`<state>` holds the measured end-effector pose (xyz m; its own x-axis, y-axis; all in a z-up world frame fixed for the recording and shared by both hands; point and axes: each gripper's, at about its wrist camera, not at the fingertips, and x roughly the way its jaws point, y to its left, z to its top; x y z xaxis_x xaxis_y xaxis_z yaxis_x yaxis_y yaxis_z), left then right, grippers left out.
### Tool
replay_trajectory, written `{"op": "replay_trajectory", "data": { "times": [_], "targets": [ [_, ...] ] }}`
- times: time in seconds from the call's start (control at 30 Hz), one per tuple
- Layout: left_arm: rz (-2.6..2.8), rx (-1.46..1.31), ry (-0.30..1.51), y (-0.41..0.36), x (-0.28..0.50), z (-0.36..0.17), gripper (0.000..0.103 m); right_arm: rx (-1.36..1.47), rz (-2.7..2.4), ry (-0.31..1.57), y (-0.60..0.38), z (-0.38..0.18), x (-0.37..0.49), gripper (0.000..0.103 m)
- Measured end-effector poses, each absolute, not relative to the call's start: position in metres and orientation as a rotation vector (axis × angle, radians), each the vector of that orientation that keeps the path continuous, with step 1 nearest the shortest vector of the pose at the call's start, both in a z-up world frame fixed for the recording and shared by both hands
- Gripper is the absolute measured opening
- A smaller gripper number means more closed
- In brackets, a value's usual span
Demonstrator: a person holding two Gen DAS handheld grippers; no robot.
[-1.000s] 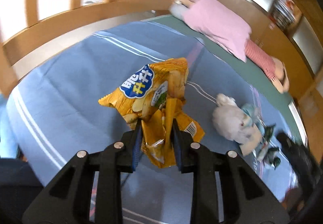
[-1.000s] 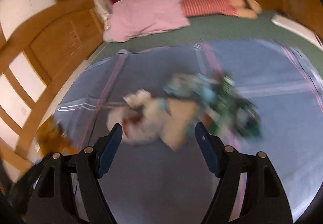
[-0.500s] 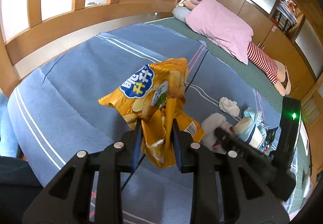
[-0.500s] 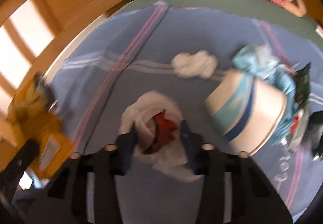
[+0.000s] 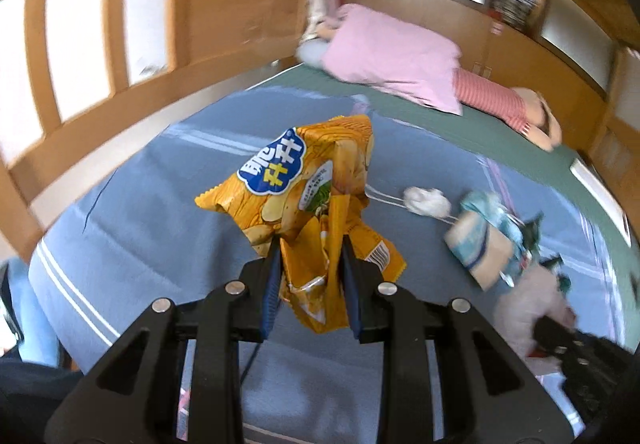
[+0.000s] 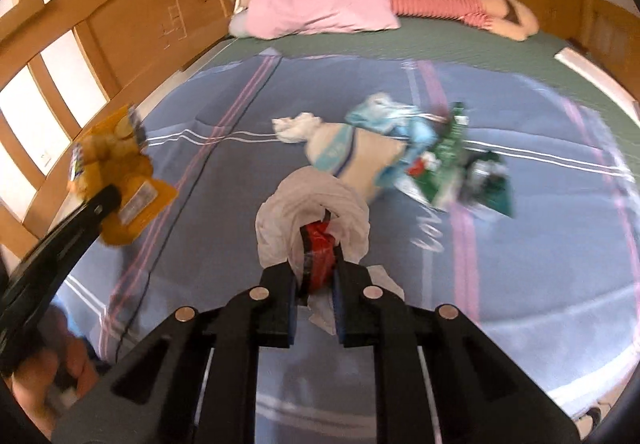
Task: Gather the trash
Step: 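Carry the yellow chip bag and white tissue over the bin and open both grippers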
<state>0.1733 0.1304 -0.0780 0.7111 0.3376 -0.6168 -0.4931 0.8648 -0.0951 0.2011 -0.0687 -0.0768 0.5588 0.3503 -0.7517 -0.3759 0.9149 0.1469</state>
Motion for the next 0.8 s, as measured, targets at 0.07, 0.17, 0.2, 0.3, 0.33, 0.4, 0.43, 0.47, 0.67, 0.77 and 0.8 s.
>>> {"op": "replay_trajectory", "data": {
  "times": [0.07, 0.17, 0.2, 0.3, 0.33, 0.4, 0.43, 0.47, 0.67, 0.77, 0.8],
  "targets": [
    [0.416, -0.199, 0.614, 0.112, 0.168, -0.076, 0.029, -0.025, 0.397, 0.85, -0.09, -0.067, 0.178, 0.015],
    [0.35, -0.117, 0.608, 0.087, 0.159, -0.072, 0.029, -0.019, 0.356, 0.802, -0.116, -0.054, 0.152, 0.015],
    [0.337, -0.097, 0.61, 0.077, 0.152, -0.07, 0.029, -0.018, 0.346, 0.789, -0.122, -0.05, 0.145, 0.015],
    [0.267, -0.1, 0.627, 0.048, 0.127, -0.059, 0.029, -0.009, 0.311, 0.754, -0.148, -0.038, 0.119, 0.015],
    [0.243, -0.096, 0.633, 0.04, 0.122, -0.055, 0.029, -0.004, 0.303, 0.751, -0.155, -0.036, 0.113, 0.015],
    [0.196, -0.087, 0.632, 0.023, 0.108, -0.045, 0.029, 0.009, 0.281, 0.741, -0.174, -0.029, 0.095, 0.015],
    [0.177, -0.081, 0.626, 0.015, 0.1, -0.039, 0.029, 0.013, 0.273, 0.735, -0.181, -0.027, 0.087, 0.015],
    [0.163, -0.076, 0.623, 0.009, 0.093, -0.035, 0.029, 0.018, 0.261, 0.728, -0.19, -0.025, 0.078, 0.015],
    [0.081, -0.037, 0.605, -0.028, 0.047, -0.013, 0.029, 0.049, 0.193, 0.725, -0.237, -0.02, 0.032, 0.015],
    [0.053, -0.009, 0.582, -0.044, 0.029, -0.007, 0.03, 0.046, 0.168, 0.722, -0.248, -0.017, 0.016, 0.015],
    [0.044, 0.005, 0.572, -0.05, 0.022, -0.005, 0.03, 0.036, 0.153, 0.719, -0.25, -0.015, 0.009, 0.015]
  ]
}}
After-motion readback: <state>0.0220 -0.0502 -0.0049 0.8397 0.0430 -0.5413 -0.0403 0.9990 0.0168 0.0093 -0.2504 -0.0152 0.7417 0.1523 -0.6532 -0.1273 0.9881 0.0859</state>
